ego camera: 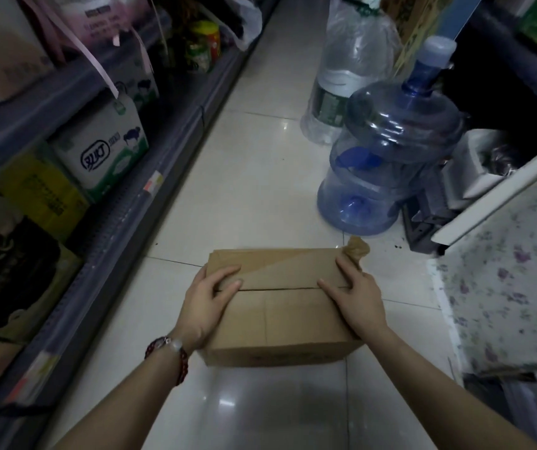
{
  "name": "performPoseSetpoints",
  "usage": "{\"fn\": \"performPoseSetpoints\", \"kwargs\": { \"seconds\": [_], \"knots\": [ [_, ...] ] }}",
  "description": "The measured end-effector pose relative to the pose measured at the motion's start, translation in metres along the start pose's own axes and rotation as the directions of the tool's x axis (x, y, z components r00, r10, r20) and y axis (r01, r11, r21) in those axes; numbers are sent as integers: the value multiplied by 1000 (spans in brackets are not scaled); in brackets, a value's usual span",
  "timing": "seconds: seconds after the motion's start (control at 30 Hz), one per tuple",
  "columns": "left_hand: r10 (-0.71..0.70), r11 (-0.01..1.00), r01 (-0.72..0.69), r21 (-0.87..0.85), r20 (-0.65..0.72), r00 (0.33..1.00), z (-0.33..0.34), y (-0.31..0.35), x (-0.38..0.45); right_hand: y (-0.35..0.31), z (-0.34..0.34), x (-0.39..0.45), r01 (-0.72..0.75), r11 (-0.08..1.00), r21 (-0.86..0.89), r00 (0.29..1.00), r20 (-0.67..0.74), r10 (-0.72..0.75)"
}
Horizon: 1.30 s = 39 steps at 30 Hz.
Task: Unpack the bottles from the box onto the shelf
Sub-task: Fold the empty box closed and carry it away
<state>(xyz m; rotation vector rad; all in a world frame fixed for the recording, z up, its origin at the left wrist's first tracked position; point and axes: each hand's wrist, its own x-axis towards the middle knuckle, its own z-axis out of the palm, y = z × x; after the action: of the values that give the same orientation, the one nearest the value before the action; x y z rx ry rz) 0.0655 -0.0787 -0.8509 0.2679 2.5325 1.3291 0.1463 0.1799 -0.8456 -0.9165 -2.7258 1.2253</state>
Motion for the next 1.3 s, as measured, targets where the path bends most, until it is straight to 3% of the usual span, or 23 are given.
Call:
{"fn": "performPoseSetpoints", "kwargs": {
  "seconds": [0.3,0.7,0.87,1.3],
  "knots": [
    [-23,999,27,-48,79,997,-151,194,-34,-165,-166,-76,-9,988,156,997,76,-3],
    [118,987,-102,-125,134,984,-350,452,-24,-410,-375,-110,45,993,114,997,-62,-38],
    [206,978,-199,-65,140,968,-388,508,20,-461,-420,-92,38,993,109,995,-91,-28],
    [174,985,-171,-33,159,972,-389,594,186,-527,-479,82,50,997,57,995,-87,-45]
  ]
}}
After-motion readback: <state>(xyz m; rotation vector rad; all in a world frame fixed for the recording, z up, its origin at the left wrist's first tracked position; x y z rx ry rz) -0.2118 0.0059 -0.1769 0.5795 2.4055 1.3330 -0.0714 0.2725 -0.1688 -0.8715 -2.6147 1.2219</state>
